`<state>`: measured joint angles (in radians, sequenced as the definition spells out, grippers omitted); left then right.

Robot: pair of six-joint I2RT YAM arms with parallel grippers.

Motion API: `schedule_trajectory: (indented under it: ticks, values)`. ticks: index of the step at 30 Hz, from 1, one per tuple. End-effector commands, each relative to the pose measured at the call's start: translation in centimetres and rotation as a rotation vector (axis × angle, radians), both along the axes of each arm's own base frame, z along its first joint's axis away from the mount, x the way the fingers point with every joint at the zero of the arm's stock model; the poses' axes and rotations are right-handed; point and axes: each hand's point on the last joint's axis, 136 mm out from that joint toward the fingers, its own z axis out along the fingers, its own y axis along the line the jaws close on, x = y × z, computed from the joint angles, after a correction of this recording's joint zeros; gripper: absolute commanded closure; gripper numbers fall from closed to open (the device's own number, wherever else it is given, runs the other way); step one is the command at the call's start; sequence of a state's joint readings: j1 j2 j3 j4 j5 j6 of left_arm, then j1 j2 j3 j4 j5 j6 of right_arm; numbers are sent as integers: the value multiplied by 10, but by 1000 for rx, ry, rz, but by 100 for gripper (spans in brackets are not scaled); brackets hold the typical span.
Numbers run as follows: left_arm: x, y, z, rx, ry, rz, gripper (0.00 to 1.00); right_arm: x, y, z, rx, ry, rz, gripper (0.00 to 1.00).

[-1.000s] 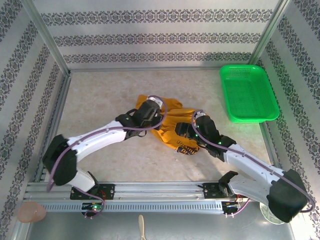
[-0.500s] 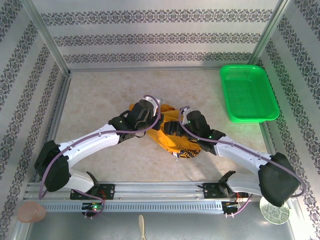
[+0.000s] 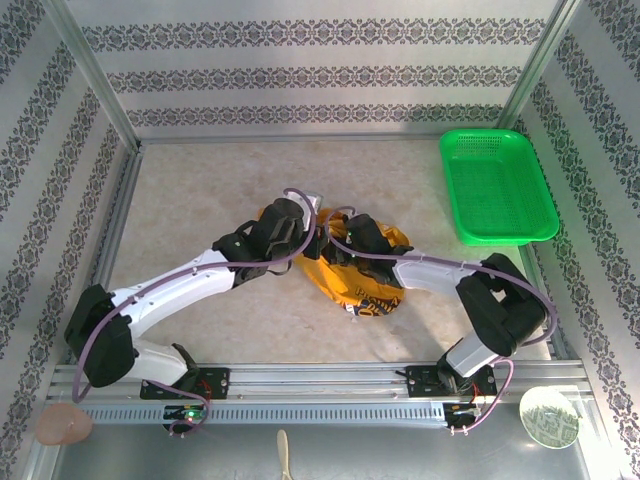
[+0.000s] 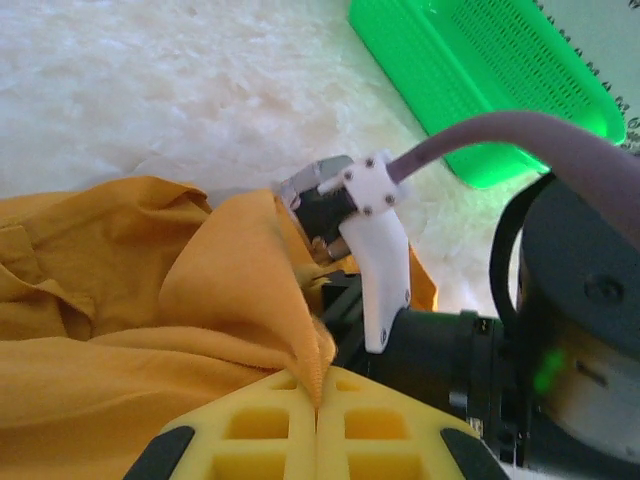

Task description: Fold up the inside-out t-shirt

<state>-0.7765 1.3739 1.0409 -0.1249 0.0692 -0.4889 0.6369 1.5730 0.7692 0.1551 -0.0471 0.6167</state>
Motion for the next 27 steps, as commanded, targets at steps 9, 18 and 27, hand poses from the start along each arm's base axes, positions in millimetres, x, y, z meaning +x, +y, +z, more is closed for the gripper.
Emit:
schedule_trajectory:
  ticks: [9, 18, 27]
  values:
    - [53, 99, -56, -103, 91, 376, 100, -57, -7, 131, 362, -148, 448, 100]
    - [82, 84, -132, 32, 218, 327, 100, -102, 8, 188, 637, -145, 751, 100]
    - [54, 90, -140, 59, 248, 266, 62, -36, -60, 230, 622, -377, 298, 100]
